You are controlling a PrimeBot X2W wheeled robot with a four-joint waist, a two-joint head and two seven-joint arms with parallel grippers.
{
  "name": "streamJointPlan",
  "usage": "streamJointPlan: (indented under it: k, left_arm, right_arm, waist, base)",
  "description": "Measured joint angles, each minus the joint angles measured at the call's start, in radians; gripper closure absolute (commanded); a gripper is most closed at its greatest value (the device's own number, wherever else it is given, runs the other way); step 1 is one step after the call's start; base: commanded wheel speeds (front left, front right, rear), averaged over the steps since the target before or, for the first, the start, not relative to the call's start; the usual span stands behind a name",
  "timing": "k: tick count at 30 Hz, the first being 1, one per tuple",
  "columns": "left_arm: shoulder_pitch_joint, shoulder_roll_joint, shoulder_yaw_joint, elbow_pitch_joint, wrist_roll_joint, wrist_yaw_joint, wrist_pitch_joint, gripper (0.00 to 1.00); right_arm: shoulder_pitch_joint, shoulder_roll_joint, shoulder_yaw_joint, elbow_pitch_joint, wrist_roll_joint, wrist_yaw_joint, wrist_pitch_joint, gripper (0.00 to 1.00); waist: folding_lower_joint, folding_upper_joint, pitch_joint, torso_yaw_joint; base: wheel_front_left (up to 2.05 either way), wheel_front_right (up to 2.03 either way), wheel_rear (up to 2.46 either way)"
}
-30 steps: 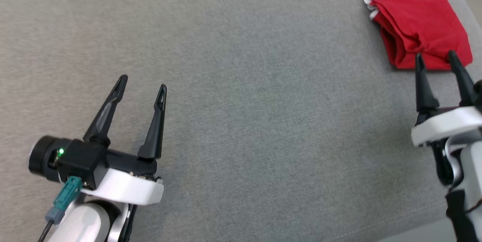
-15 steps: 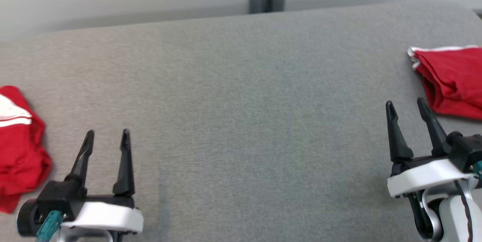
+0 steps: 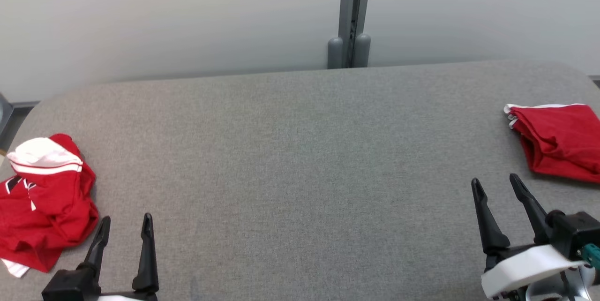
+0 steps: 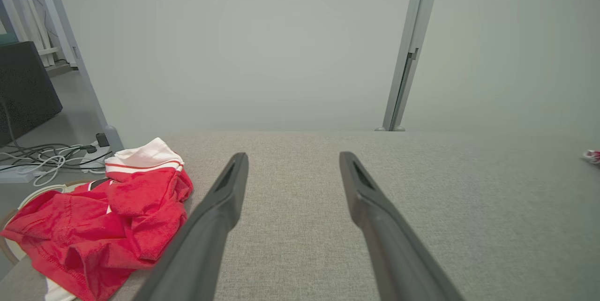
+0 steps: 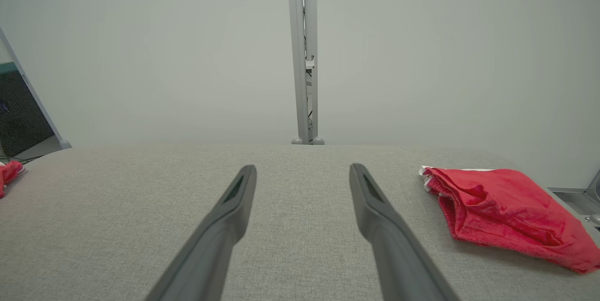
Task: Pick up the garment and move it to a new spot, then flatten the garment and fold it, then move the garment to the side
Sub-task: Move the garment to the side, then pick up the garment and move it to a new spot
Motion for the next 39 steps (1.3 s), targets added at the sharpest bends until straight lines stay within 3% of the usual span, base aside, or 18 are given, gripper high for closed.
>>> streamJointPlan:
  k: [21,39]
  left_arm:
    - [0.053,0.014,-0.017,-0.004,-0.011,0.006,0.026,0.0]
    - [0.036,0.015,-0.031,0.004,-0.016,0.005,0.034,0.0]
  right_arm:
    - [0.092,0.0,-0.007,-0.093,-0.009,0.0,0.058,0.0]
    - [0.113,0.008,-0.026,-0.113,-0.007,0.0,0.063,0.0]
  waist:
    - [-0.0001,0.0,-0.046,-0.033]
    - [-0.0001,0.0,-0.048,0.003]
  base:
    - [0.0,0.0,0.0]
    - [0.0,0.0,0.0]
